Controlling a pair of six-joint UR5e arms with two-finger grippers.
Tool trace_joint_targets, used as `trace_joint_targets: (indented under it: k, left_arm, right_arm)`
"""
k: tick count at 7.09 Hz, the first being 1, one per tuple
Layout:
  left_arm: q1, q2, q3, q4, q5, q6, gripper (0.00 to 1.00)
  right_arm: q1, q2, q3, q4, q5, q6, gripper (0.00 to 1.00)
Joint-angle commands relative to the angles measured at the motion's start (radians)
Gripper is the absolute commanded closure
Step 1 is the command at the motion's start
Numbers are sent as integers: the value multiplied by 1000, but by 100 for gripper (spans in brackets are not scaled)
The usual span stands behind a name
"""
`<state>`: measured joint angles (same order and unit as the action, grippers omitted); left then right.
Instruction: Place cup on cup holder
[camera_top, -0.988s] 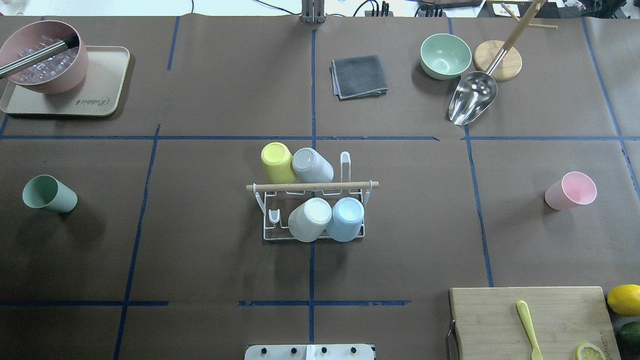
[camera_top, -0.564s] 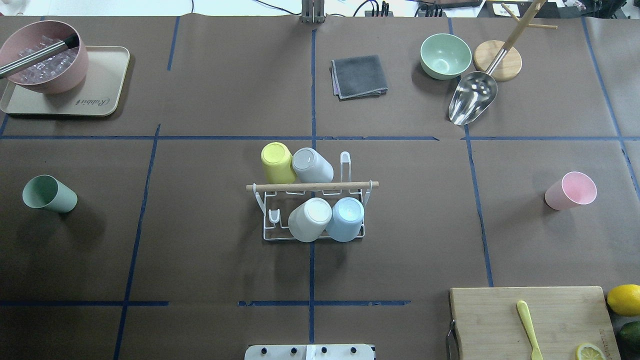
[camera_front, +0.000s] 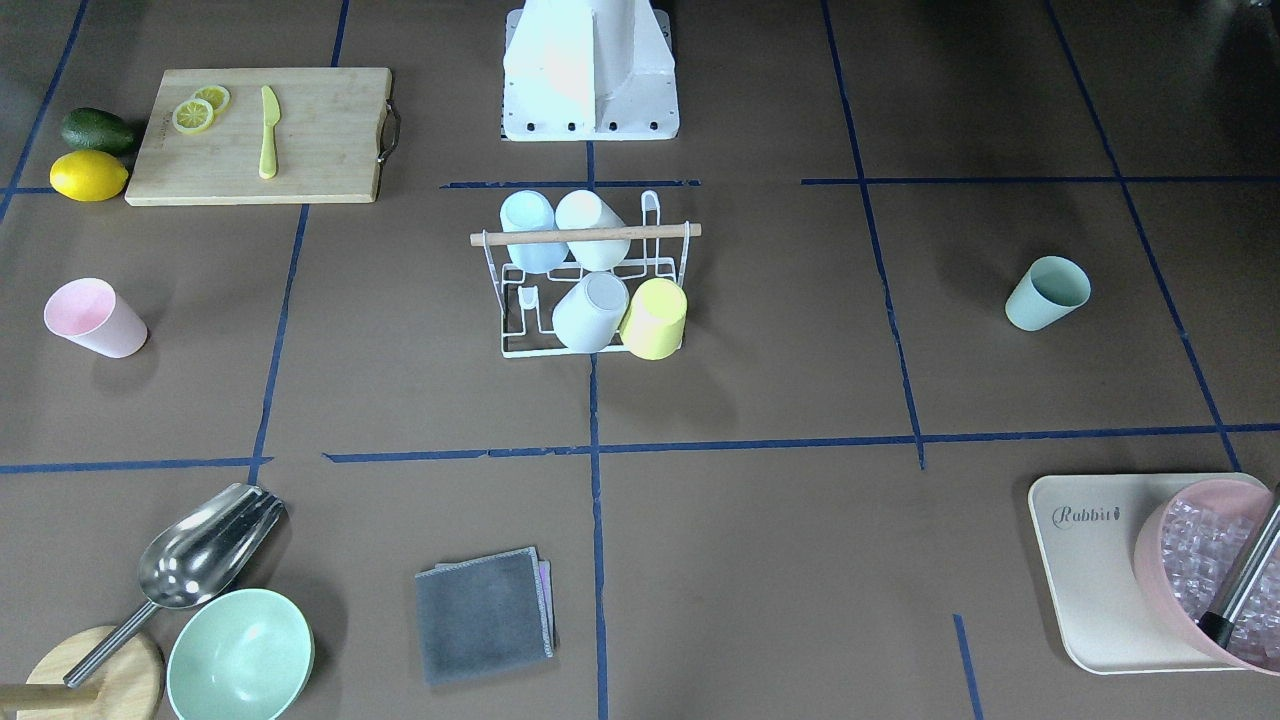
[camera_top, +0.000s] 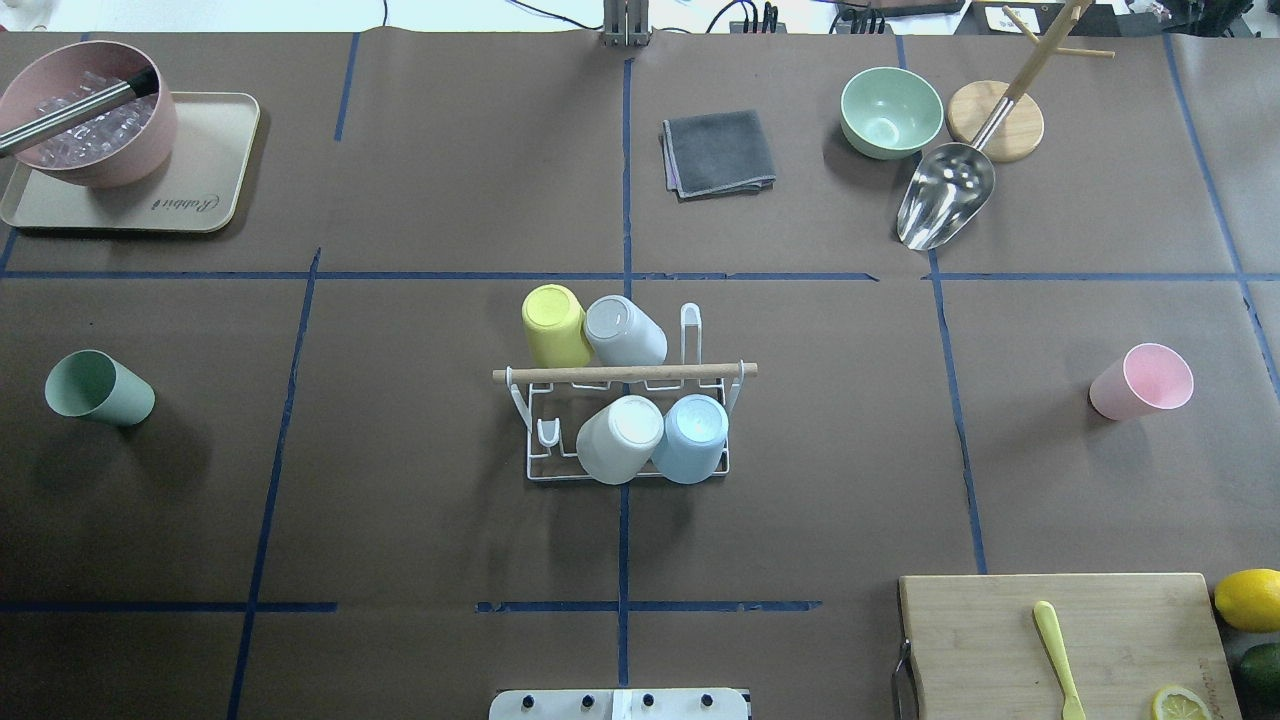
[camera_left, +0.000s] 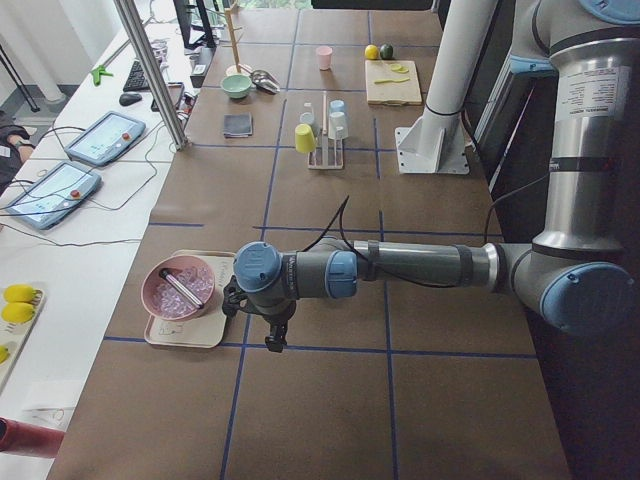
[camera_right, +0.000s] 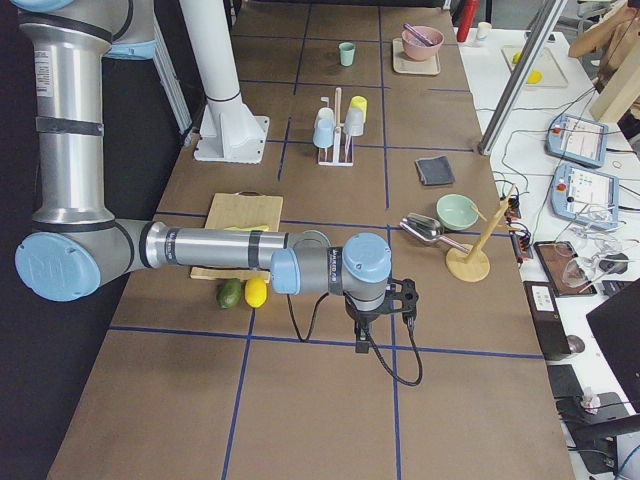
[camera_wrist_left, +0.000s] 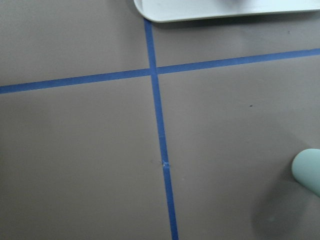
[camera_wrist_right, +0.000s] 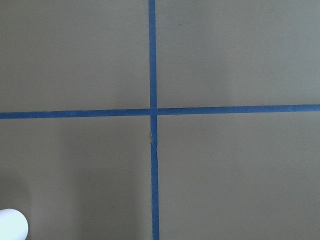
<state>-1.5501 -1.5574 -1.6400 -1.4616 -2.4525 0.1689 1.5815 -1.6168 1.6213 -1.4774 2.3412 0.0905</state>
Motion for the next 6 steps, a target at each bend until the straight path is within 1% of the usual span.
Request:
trace_joint_targets:
  k: [1, 2, 3, 4, 5, 6]
  left_arm:
    - [11, -24, -126, 169, 12, 1, 0]
    - [15, -83, -133, 249, 13, 1, 0]
    - [49, -134, -133, 304, 27, 1, 0]
    - [109, -182, -126, 332, 61, 1, 0]
    - [158, -244, -107, 386, 81, 1, 0]
    - [206, -309, -72, 432, 105, 1, 0]
  right_arm:
    - [0, 0, 2, 0, 1, 0, 0]
    - [0, 0, 2, 0, 0, -9, 0]
    - [0, 0, 0, 2, -2, -14, 0]
    - [0, 12, 12, 0, 3, -14, 0]
    - [-41, 27, 67, -7, -11, -17, 0]
    - [-79, 31, 109, -7, -43, -17, 0]
